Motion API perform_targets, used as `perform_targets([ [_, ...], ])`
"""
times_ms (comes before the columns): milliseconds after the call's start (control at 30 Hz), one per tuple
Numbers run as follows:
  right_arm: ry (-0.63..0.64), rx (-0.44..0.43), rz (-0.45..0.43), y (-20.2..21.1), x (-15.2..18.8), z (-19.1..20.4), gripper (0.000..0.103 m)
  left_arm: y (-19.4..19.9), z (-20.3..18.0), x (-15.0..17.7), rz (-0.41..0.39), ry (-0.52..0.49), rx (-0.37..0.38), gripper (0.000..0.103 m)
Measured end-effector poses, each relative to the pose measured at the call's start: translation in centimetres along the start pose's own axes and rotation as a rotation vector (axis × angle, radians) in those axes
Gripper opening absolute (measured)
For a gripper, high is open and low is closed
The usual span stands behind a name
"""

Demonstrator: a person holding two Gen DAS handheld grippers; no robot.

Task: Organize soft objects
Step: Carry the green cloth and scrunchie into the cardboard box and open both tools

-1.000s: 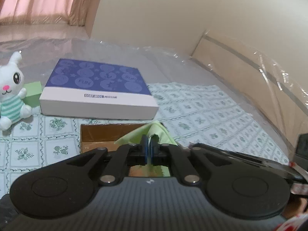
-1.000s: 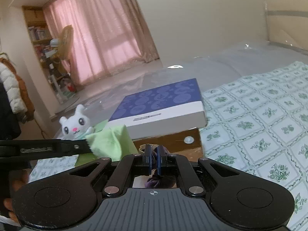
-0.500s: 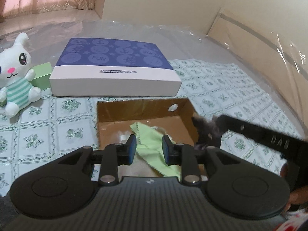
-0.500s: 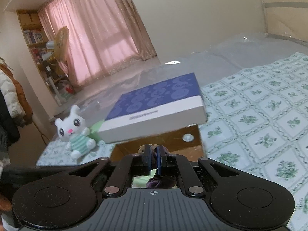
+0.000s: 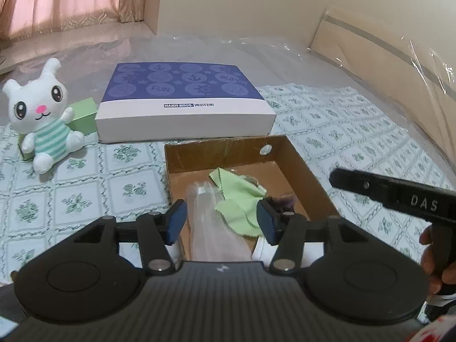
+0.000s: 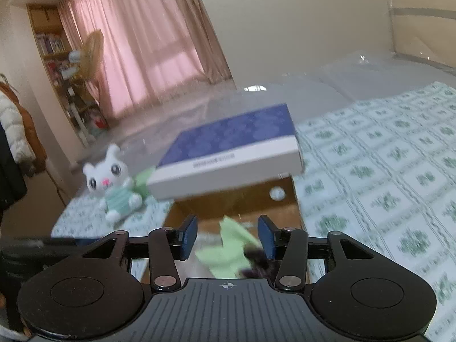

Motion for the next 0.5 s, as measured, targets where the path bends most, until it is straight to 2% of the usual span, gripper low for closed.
perform_targets([
  [167, 0.015, 0.037, 0.030, 2.2, 1.9, -0.2, 0.058, 2.0, -0.7, 1.3, 0.001, -0.002, -0.009, 0.058],
  [500, 0.021, 0.038, 0.023, 7.9, 4.5, 0.8, 0.063, 7.5, -2.6, 4.3, -0.003, -0.021, -0.048, 0.060],
])
Point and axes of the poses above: each gripper's, at about its wrist camera, not at the fingertips, and y roughly against the way its jaws point, z to its left, x to its underside, the point moved 2 cm from there along -y, roughly the way its jaws point, and after that the axes turned 14 degrees about x, right-handed, at the moved point
